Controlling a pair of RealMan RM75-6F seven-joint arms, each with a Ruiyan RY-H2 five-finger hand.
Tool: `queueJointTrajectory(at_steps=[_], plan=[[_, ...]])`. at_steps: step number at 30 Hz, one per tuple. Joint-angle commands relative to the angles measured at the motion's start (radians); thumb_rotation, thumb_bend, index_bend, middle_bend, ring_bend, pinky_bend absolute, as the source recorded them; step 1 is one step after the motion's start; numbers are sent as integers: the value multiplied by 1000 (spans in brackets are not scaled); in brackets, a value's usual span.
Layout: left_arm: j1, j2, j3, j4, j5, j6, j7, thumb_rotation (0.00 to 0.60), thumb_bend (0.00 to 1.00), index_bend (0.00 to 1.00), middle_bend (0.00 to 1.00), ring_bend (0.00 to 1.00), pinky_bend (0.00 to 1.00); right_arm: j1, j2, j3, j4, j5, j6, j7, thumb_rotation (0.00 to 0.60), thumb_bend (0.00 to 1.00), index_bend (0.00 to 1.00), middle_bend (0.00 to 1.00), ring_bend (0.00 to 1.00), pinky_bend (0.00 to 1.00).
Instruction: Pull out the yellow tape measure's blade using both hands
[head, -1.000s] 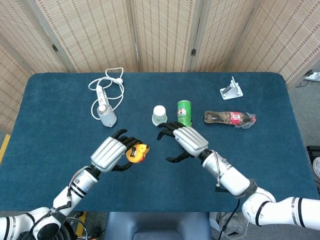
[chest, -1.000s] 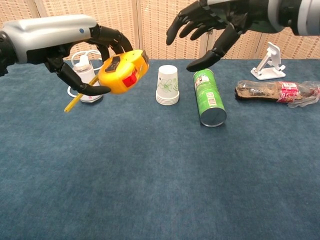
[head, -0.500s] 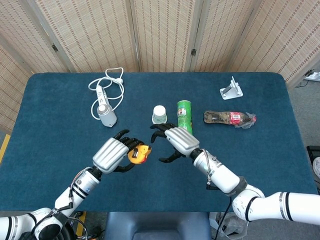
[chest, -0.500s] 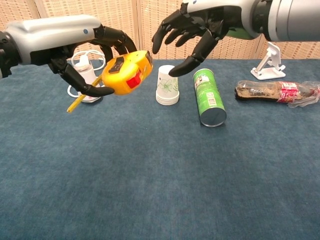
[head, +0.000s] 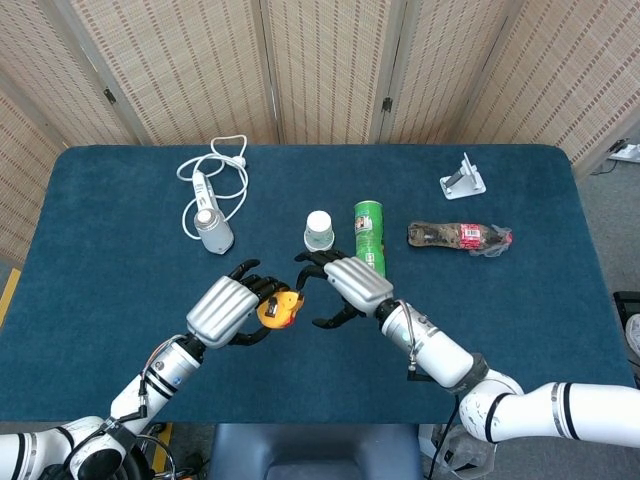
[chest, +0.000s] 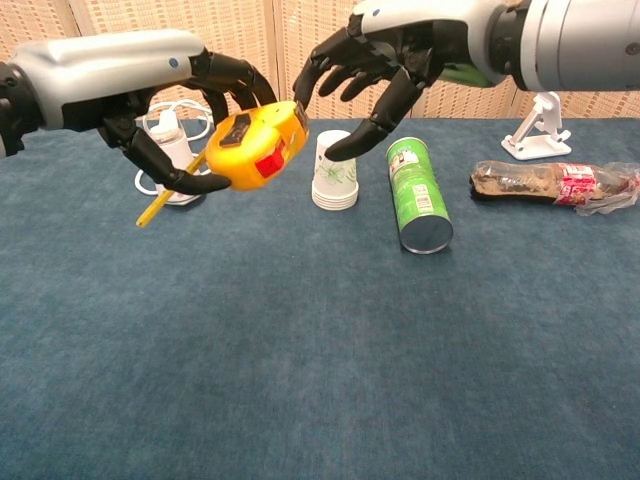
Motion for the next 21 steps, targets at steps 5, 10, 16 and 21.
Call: queueJointTrajectory(at_steps=[5, 10, 16, 21], plan=[[-4, -3, 1, 1, -5, 0, 1, 600, 415, 537, 516, 445, 155, 10, -3, -6, -2, 5, -1, -2, 600, 234, 378, 156, 121, 106], [-7, -5, 2, 5, -12, -1, 1, 600, 415, 537, 516, 445, 155, 19, -10, -10, 3, 13, 1, -4, 600, 234, 405, 161, 125, 105], [-7, -4, 5, 13, -20, -1, -4, 600, 415, 541, 521, 450, 155, 23, -14, -16, 13, 19, 2, 0, 600, 234, 463, 167, 129, 105], [-7, -4, 7, 21, -25, -2, -7, 600, 415, 542, 521, 451, 155, 23, -14, -18, 18, 18, 3, 6, 600, 234, 523, 175, 131, 105]])
